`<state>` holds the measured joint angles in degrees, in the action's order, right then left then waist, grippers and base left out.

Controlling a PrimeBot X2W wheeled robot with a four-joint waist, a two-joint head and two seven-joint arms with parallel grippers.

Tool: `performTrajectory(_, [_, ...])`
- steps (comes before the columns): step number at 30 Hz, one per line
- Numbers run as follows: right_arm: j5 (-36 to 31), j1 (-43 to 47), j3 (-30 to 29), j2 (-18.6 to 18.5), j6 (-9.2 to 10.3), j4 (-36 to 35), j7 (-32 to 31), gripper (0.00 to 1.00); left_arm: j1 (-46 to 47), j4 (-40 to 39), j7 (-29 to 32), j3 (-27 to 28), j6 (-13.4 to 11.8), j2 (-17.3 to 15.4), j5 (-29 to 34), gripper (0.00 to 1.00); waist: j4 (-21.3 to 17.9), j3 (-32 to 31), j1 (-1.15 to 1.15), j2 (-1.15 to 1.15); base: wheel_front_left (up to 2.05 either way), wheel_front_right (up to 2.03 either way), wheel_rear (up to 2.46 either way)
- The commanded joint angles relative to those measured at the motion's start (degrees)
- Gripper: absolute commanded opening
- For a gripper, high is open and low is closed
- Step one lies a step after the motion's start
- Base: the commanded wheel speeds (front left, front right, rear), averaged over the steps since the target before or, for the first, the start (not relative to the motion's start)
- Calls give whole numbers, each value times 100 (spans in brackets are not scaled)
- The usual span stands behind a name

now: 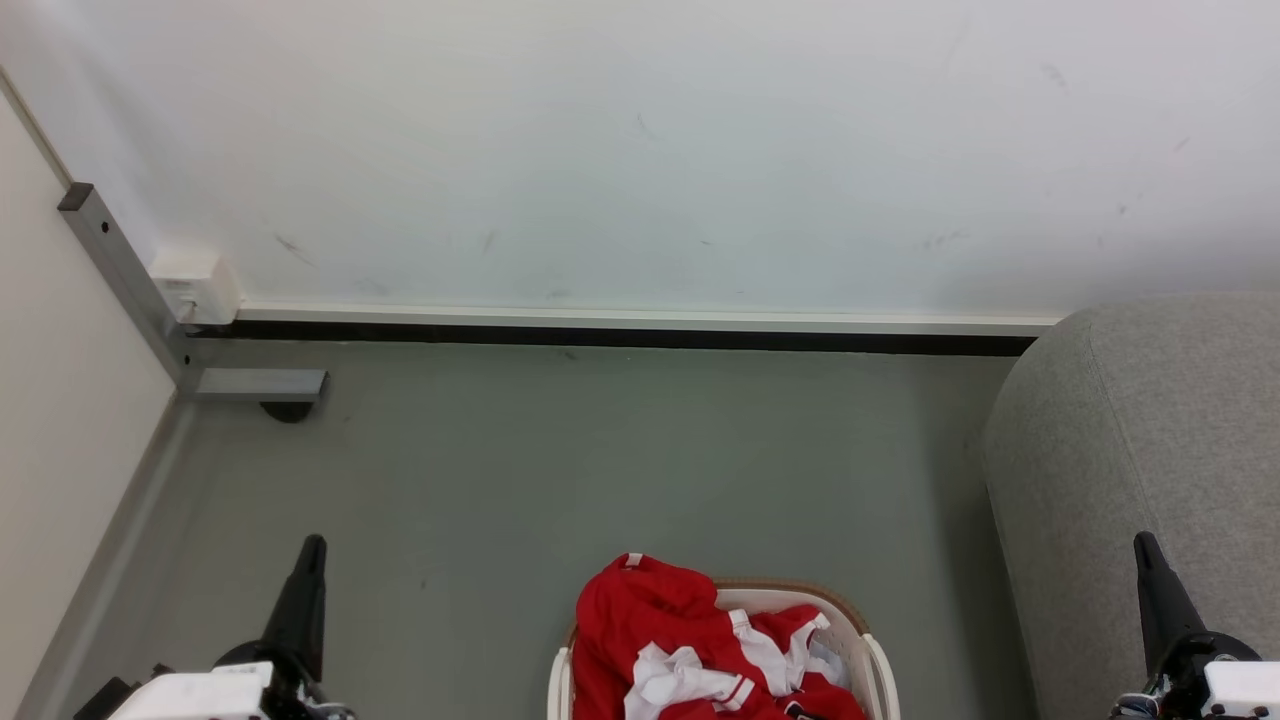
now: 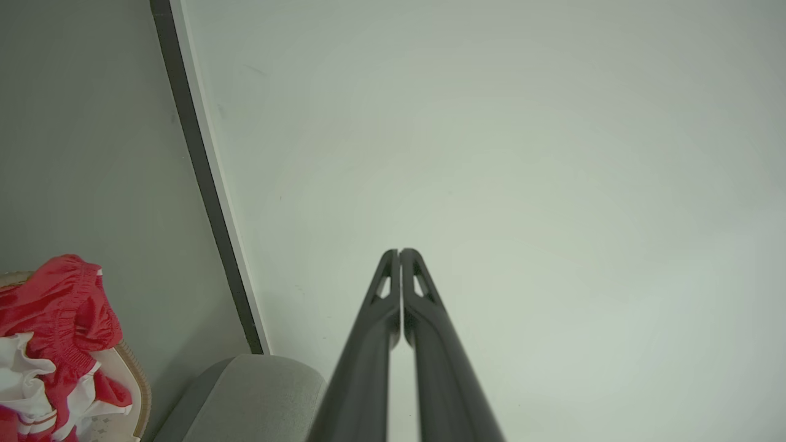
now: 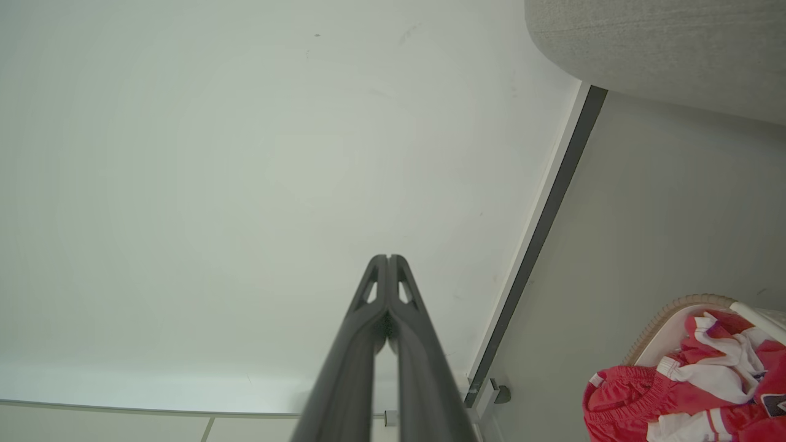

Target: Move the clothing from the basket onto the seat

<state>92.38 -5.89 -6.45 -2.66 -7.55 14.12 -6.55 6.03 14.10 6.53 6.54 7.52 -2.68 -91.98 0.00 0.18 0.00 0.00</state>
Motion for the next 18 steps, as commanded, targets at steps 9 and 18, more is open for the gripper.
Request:
performTrajectory(9, [-35,55,125,36,0,91,105,100,-92,57,-104,-41,1,27,58,100,1,2,0,0,0,0,0])
performTrajectory(18, [-770,16,347,26,1,59,362,100,-158,-18,-361,-131,0,19,459,100,6,16,0,0,0,0,0])
